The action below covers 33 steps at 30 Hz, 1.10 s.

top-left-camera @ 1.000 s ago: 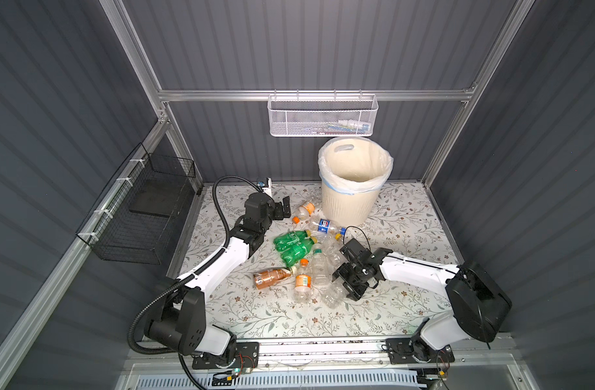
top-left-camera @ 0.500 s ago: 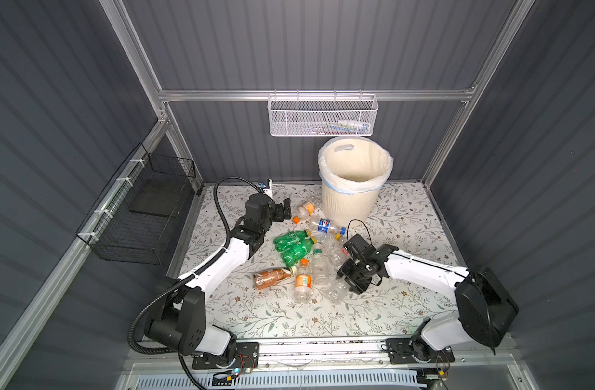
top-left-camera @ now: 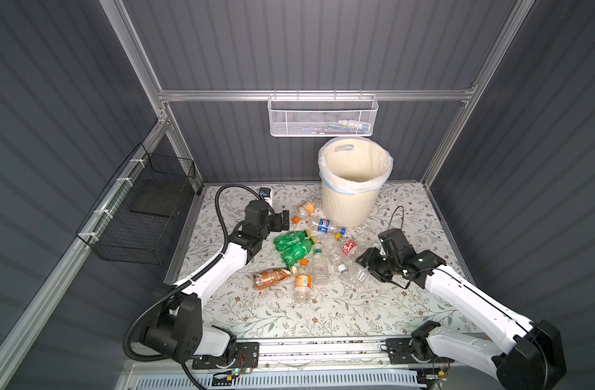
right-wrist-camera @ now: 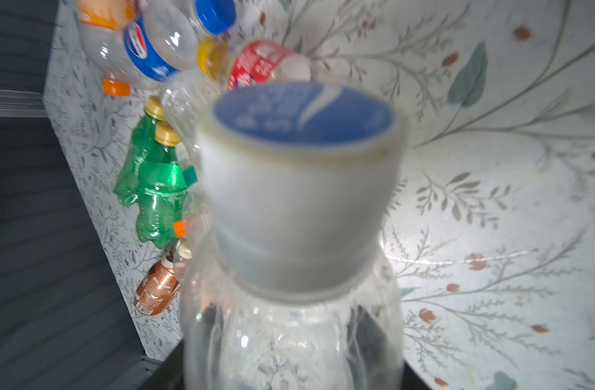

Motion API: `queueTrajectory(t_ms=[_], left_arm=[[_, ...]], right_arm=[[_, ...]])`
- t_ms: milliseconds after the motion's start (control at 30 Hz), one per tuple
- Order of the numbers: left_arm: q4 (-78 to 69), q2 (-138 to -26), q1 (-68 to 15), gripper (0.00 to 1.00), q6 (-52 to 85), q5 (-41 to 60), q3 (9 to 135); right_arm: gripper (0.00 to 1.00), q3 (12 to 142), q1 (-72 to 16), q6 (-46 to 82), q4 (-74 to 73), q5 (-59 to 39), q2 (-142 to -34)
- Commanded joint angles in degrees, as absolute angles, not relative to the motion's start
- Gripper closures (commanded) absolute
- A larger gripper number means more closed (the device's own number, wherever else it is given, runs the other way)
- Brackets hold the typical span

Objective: Throw the plastic bottles in the bin
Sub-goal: 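Carry the blue-cap bottle over the bin with the right gripper and release it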

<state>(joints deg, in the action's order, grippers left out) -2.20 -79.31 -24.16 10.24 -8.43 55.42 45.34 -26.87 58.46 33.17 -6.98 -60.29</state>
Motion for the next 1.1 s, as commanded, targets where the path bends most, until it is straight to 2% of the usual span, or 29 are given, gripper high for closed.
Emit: queueTrajectory(t_ms=[0, 267, 633, 767, 933, 1067], left_arm=[[1.44, -75.74, -23.73, 0.00, 7.70, -6.09, 54.89], [2.07, -70.39, -23.67, 0.00, 4.77, -3.36, 51.80], [0.46, -61.18, -23.77, 0.00, 1.69, -1.59, 44.26], [1.36, -59.74, -23.77, 0.00, -0.03, 0.05, 43.94], [3.49, -58.31, -23.82, 0.00, -2.87, 1.93, 44.25], [6.18, -57.82, -23.82, 0.00, -5.98, 3.67, 44.78]], right_arm=[[0.44, 48.31, -23.30, 48.94, 33.49, -1.57, -57.24], [0.45, 51.95, -17.58, 37.39, 28.11, 5.98, -50.70], [0.45, 50.74, -17.14, 18.44, 11.21, 16.04, -36.01], [0.44, 50.37, -17.14, 12.72, 2.31, 16.17, -33.06], [0.45, 53.74, -17.14, 8.04, -6.35, 13.52, -36.25], [0.45, 63.76, -17.08, 6.98, -10.48, 9.82, -49.00]])
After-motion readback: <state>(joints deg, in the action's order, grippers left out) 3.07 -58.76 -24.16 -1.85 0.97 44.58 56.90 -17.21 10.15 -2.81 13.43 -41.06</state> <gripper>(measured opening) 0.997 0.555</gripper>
